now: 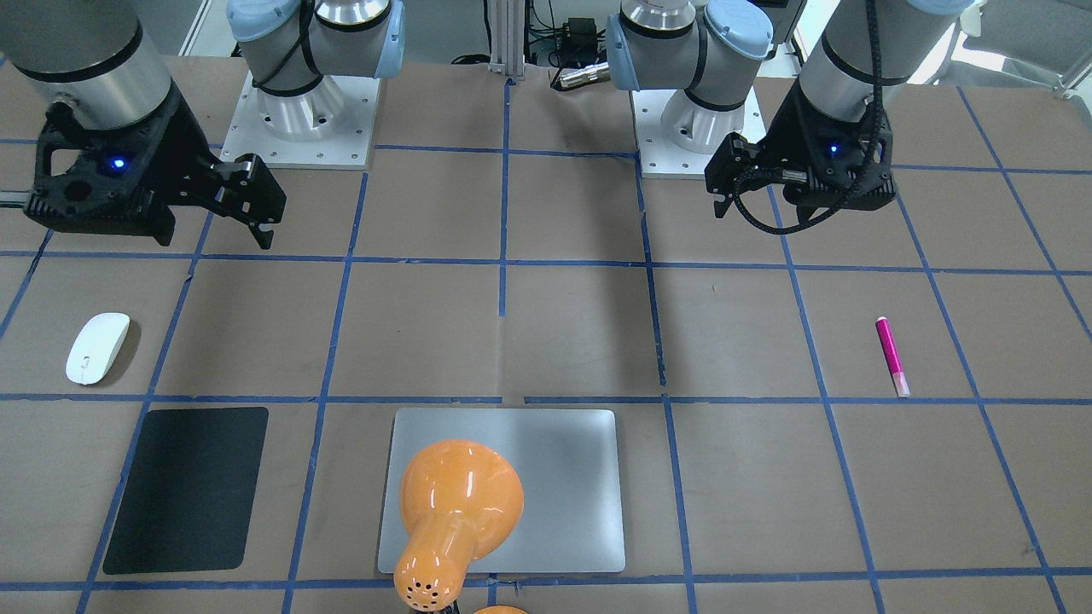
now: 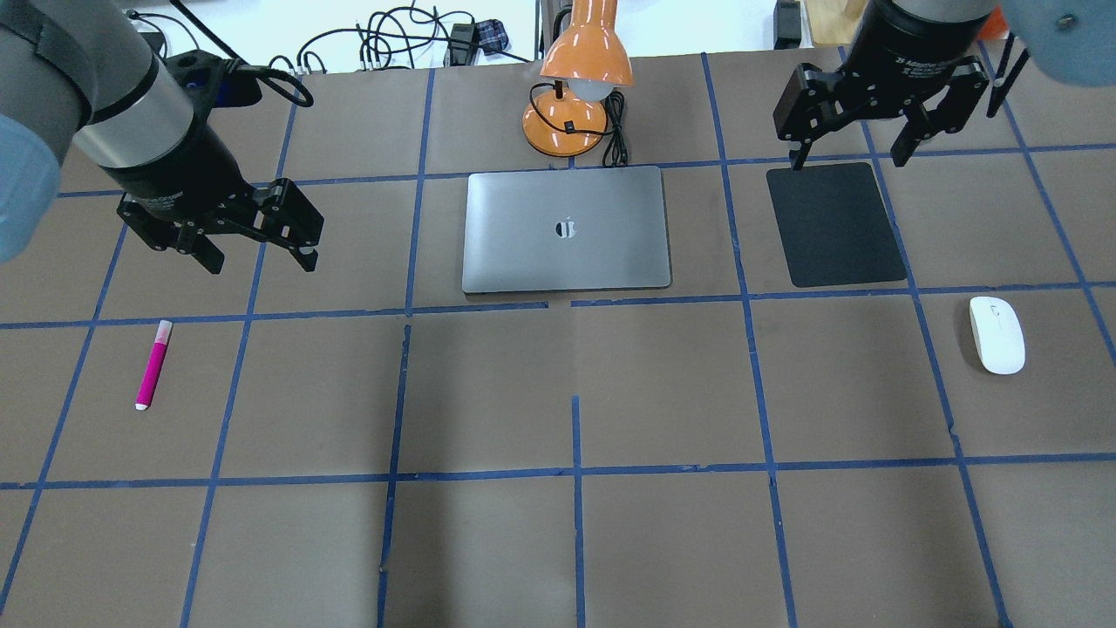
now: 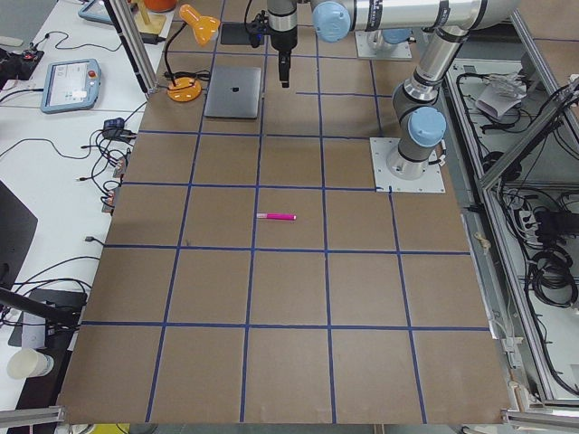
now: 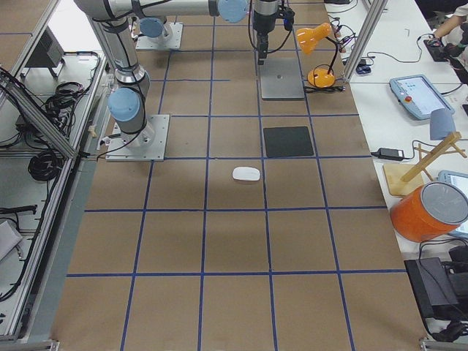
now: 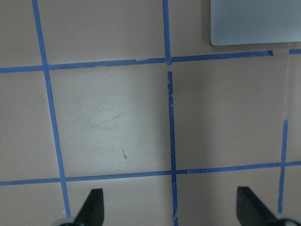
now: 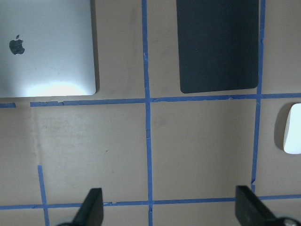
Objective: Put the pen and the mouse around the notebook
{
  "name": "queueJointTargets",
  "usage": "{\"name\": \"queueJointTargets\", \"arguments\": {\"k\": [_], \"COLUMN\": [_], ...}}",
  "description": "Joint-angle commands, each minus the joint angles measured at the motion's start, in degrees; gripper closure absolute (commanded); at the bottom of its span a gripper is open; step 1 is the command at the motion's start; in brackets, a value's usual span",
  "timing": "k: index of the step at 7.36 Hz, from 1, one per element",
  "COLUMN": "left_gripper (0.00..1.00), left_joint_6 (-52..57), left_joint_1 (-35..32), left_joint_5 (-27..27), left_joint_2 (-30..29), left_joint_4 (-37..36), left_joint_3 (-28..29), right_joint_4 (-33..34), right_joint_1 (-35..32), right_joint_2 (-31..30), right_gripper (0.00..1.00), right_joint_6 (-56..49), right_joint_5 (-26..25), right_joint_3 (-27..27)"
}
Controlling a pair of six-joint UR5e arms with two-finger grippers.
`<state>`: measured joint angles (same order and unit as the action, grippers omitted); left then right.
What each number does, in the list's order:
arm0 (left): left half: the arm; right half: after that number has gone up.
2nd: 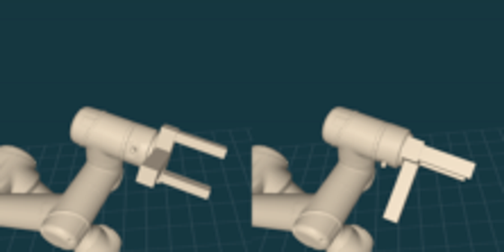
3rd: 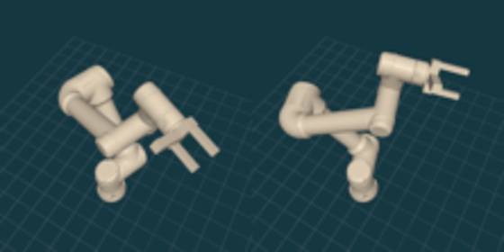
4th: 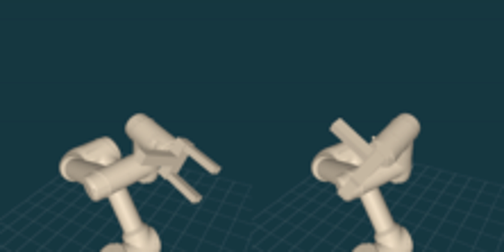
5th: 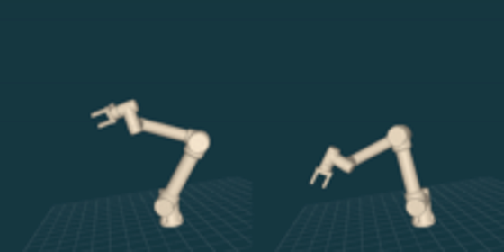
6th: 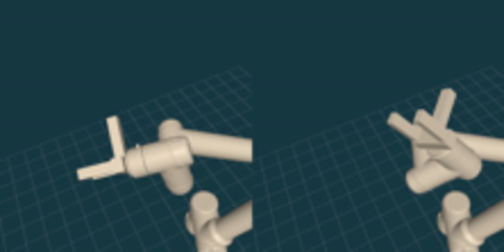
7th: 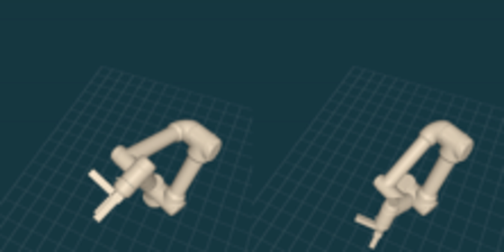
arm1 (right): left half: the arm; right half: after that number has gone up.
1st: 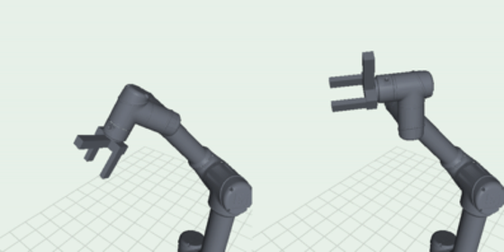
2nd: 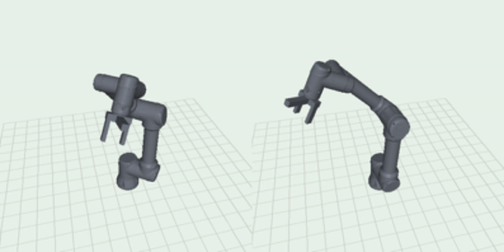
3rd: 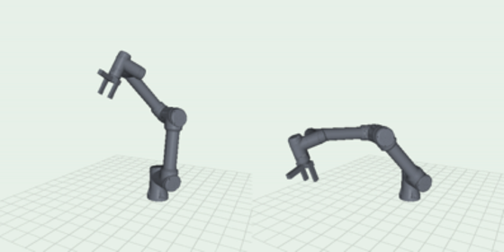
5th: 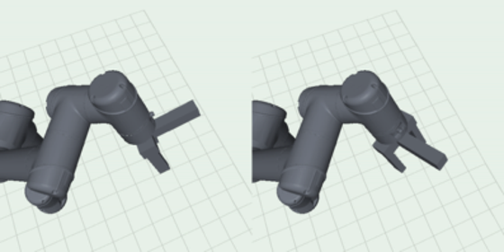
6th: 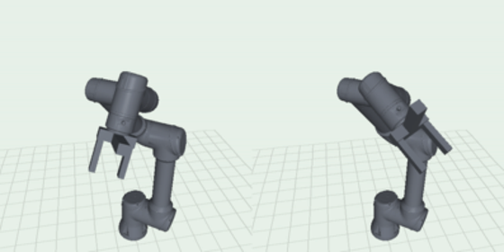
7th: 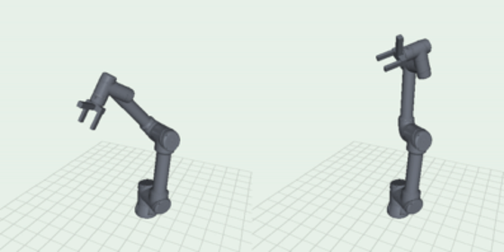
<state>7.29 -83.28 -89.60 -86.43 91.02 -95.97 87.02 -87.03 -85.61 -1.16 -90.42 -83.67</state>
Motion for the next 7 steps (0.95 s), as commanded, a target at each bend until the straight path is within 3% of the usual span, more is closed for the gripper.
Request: {"name": "queueJointTargets", "arguments": {"k": [1,2,4,5,7], "left_gripper": [0.00,0.00,0.00,0.00,0.00], "left_joint_6": [0.1,2.9,15.3,18.6,25.4], "left_joint_1": [8.1,11.9,19.4,23.6,26.1], "left_joint_5": [-1.6,-1.6,-1.6,-1.5,-1.5], "left_joint_2": [-0.6,-1.5,-4.3,-6.6,-12.2], "left_joint_4": [0.2,-0.3,-2.8,-4.1,-15.2], "left_joint_3": [-0.8,-0.8,-1.0,-1.2,-5.4], "right_joint_4": [-0.4,-0.2,2.0,8.7,27.5], "right_joint_1": [2.2,3.2,10.7,14.1,22.7], "right_joint_2": [0.0,0.4,0.8,1.1,6.5], "right_gripper": [0.00,0.00,0.00,0.00,0.00], "right_joint_6": [-0.8,-4.3,-10.9,-13.1,-20.0], "right_joint_5": [-0.4,-0.4,-1.0,-1.9,-5.5], "right_joint_3": [0.0,-0.4,-7.6,-12.2,-20.8]}}
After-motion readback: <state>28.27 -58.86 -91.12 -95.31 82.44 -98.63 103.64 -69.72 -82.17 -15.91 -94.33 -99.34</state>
